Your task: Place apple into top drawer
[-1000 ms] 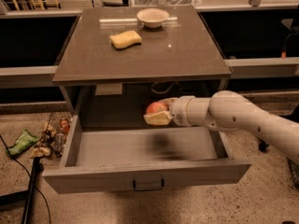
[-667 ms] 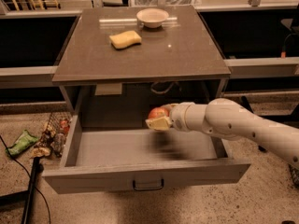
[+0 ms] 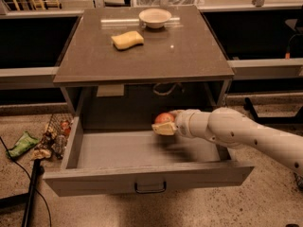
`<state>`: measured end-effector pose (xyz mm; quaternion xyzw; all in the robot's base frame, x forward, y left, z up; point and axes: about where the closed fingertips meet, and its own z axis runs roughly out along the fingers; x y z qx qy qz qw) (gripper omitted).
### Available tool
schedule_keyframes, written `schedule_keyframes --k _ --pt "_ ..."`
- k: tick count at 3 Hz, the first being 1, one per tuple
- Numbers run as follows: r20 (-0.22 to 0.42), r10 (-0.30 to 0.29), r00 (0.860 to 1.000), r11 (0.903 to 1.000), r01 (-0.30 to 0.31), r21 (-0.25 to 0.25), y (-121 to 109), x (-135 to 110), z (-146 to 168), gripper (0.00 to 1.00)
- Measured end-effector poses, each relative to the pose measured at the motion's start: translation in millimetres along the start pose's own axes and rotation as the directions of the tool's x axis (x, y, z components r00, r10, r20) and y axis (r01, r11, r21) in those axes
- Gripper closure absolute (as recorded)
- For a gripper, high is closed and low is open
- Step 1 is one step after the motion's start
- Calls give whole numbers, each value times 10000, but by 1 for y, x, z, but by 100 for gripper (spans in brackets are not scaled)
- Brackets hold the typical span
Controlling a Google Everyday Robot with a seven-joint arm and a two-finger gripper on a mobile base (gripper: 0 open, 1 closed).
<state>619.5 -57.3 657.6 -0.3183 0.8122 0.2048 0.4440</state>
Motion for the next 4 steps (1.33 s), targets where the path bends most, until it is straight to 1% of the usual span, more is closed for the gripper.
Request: schedule_keyframes --k 2,3,4 --pt "-25 94 10000 9999 -94 86 -5 6 1 12" --pt "8 113 9999 9999 -113 118 -7 8 -1 0" --pt "459 287 9985 9996 -287 11 -7 3 -12 0"
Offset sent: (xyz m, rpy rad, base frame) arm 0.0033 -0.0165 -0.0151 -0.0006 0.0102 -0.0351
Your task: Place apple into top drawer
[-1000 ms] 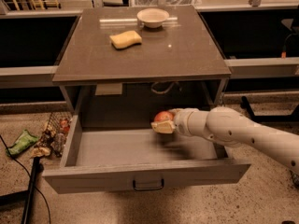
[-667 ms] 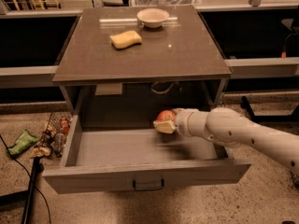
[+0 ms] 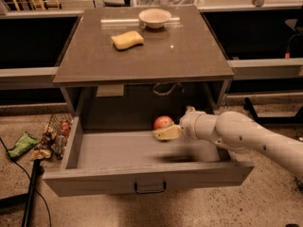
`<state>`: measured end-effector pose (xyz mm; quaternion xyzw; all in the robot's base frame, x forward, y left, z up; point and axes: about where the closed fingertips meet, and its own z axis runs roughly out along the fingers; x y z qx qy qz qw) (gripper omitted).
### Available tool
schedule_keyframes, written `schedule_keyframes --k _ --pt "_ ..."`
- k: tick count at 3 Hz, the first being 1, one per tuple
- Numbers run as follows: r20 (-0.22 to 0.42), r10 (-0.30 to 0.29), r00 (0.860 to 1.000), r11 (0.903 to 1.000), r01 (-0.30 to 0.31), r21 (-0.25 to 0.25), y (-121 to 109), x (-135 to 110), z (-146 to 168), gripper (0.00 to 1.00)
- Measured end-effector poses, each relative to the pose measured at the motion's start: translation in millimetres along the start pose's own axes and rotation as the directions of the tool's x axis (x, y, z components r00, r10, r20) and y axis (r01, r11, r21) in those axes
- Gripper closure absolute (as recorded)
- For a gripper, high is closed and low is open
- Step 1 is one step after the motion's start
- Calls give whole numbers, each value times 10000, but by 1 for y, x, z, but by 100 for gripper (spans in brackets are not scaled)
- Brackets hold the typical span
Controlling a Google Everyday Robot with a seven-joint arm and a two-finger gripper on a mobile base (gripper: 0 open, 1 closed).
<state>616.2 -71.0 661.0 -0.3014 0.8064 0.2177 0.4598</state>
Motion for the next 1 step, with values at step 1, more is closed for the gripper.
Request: schedule_keyframes --k 1 --pt "949 213 9953 9990 -175 -405 1 -17 -34 0"
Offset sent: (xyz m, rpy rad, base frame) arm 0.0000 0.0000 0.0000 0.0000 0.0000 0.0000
